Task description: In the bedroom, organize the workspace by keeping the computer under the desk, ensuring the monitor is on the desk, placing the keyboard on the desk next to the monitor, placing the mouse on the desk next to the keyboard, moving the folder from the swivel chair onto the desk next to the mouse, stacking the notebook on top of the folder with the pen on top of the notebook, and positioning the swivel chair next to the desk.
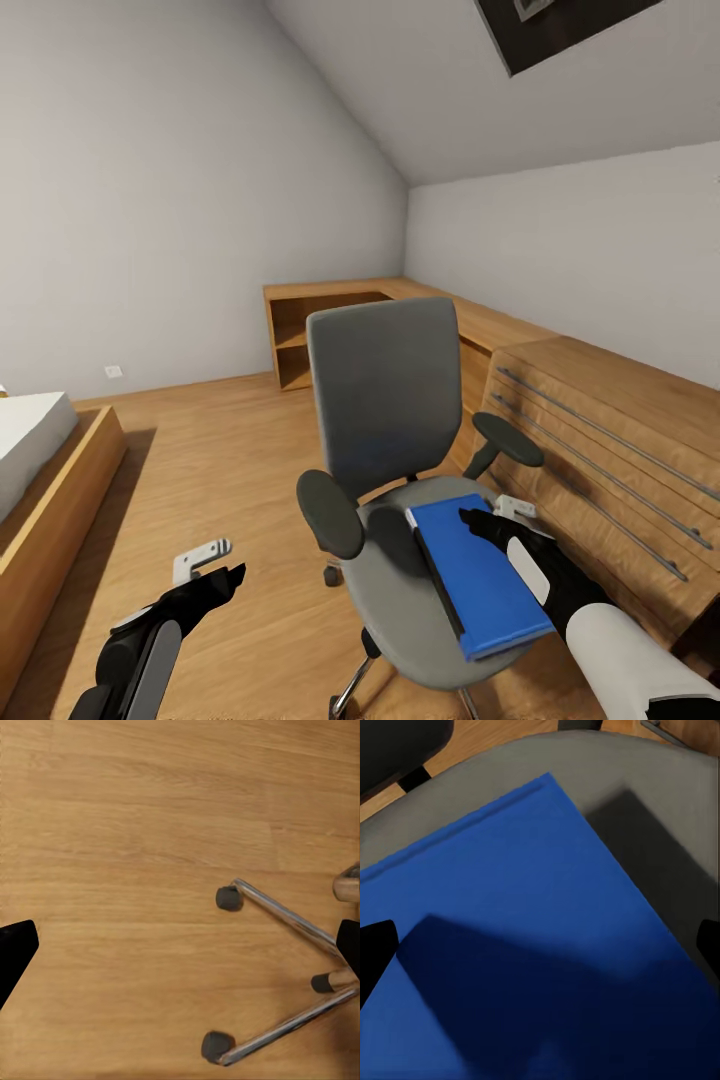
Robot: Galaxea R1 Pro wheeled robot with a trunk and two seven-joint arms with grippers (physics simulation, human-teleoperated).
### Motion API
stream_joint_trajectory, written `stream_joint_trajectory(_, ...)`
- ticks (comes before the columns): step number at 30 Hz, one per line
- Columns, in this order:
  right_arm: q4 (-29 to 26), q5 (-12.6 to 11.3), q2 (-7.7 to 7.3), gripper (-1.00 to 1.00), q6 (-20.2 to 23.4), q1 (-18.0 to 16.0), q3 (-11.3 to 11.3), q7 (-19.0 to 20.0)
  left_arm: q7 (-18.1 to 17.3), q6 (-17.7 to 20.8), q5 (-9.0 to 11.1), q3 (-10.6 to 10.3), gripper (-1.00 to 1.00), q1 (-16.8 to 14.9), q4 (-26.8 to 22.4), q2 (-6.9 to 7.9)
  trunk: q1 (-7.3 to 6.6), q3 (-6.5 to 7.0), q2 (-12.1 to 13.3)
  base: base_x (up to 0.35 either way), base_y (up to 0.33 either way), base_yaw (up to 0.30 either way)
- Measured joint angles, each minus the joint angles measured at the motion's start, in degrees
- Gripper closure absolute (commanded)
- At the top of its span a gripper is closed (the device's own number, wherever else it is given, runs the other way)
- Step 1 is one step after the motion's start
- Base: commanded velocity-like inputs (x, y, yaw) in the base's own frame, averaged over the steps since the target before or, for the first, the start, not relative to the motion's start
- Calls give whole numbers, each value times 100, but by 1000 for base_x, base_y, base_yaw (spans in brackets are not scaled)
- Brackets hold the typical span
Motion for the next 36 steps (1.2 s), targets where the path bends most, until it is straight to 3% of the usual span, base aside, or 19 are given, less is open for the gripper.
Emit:
stream_joint_trajectory(15,5,-1,-7,-100,-1,0,0,-2,4,1,4,-2,-100,0,29,0,-1,0,0,-95,0,0)
stream_joint_trajectory(36,183,18,0,-100,-60,3,10,1,25,-7,0,-9,-100,0,34,-9,-461,376,841,0,0,0)
